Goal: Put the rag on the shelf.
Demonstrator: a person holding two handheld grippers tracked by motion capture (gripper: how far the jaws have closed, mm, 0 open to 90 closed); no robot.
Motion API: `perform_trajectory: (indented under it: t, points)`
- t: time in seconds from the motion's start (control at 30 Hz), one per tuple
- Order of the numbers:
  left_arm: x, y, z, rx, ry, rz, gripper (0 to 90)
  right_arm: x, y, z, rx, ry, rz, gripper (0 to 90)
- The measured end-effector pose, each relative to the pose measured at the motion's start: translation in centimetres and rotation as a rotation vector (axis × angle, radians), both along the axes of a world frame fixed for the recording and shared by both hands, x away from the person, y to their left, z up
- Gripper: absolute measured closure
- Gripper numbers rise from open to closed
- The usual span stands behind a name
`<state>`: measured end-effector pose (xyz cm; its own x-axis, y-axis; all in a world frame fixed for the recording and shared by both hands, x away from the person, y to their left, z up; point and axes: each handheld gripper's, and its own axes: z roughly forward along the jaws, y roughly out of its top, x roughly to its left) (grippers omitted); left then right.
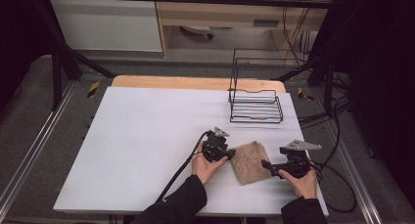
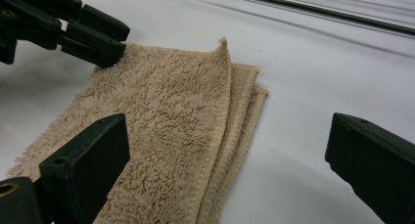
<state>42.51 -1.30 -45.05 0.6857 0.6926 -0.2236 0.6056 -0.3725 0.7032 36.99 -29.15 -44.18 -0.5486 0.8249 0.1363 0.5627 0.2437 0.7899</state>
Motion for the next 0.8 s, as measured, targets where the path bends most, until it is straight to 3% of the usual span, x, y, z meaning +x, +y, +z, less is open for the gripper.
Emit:
perform_trajectory:
  t: [0.23, 0.4, 0.67, 0.8]
  points:
    - [-0.2, -0.4, -0.3, -0.014, 0.005, -0.002, 69.3, 0.9, 0.4, 0.5, -0.021, -0.01, -0.021, 9.3]
    - [-0.4, -0.6, -0.4, -0.016, 0.004, -0.003, 76.7, 2.2, 0.9, 0.3, -0.035, 0.02, -0.05, 13.3]
    - [-0.6, -0.7, -0.5, -0.011, -0.015, -0.008, 79.6, 4.5, 1.7, -0.2, -0.045, 0.066, -0.045, 39.1]
    - [-0.7, -0.8, -0.5, 0.004, -0.036, -0.022, 79.7, 4.8, 1.9, -0.5, -0.063, 0.097, -0.04, 47.1]
